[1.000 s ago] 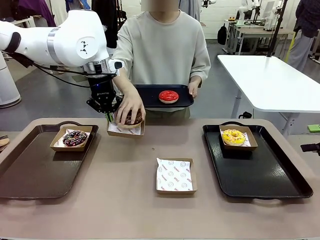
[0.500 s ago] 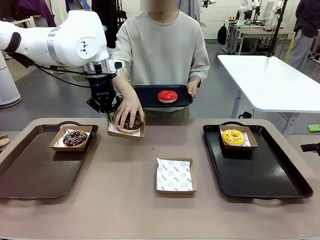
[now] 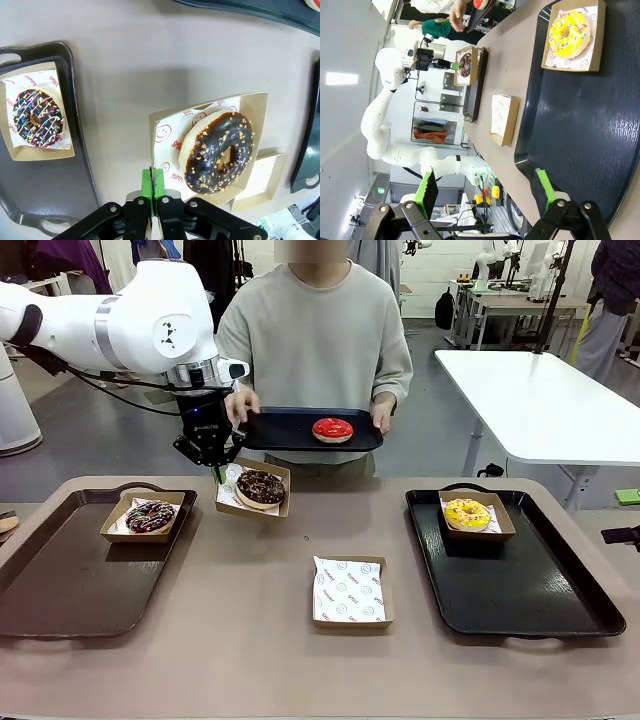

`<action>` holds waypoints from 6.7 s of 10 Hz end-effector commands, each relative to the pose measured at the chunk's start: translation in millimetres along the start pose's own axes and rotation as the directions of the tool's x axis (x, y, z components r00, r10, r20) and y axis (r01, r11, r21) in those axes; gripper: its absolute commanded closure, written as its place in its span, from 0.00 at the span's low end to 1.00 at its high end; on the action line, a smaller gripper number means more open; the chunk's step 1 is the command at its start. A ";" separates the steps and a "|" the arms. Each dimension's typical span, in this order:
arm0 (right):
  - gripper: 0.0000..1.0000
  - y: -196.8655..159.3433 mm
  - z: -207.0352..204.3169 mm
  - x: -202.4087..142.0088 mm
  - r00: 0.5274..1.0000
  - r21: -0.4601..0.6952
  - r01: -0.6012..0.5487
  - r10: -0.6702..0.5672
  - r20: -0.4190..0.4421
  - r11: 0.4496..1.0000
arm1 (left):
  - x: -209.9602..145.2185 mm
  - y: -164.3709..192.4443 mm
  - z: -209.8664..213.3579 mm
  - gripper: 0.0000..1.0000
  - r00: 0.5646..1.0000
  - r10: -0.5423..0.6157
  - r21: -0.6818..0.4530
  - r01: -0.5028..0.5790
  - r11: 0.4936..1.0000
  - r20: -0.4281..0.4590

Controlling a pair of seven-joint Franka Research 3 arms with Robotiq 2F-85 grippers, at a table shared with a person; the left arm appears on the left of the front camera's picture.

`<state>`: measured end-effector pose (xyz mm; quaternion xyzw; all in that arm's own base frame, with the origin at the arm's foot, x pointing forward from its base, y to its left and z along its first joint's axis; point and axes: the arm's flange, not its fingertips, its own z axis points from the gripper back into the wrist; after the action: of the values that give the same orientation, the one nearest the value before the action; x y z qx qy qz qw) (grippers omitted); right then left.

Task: Individually package the donuts and arrange them on the tray.
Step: Place the picked Paper togo box on the Handle tray while simultaneously picking up another Paper togo box from the table with the other hand.

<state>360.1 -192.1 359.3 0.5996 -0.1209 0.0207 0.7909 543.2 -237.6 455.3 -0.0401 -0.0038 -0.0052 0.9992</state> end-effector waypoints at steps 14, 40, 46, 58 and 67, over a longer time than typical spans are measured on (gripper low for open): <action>0.00 0.0 0.0 0.0 1.000 0.000 0.000 0.000 0.000 1.000 | 0.0 -0.1 0.0 0.99 1.000 0.000 0.000 0.000 1.000 0.000; 0.00 128.5 -339.0 60.5 0.933 -0.720 -0.194 -0.101 -0.345 0.666 | -63.8 161.2 56.9 0.99 0.998 -0.049 0.004 0.049 0.999 -0.041; 0.00 125.6 -448.9 6.3 0.936 -0.870 -0.202 -0.174 -0.307 0.451 | -105.0 246.5 55.6 0.99 0.999 0.032 0.017 -0.032 0.999 -0.017; 0.00 99.9 -452.6 -22.3 0.984 -0.960 -0.104 -0.112 -0.137 0.260 | -120.0 275.6 37.8 0.99 0.999 0.027 0.002 -0.027 1.000 -0.021; 0.00 78.3 -461.0 -37.5 0.993 -0.956 -0.002 -0.112 -0.037 0.295 | -123.2 304.5 -1.1 0.99 0.996 0.065 -0.069 -0.069 0.995 -0.052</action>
<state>386.5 269.5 314.9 -0.0013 -0.0451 -0.0496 0.9977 422.2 59.8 434.2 -0.0677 0.0276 0.0338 0.9968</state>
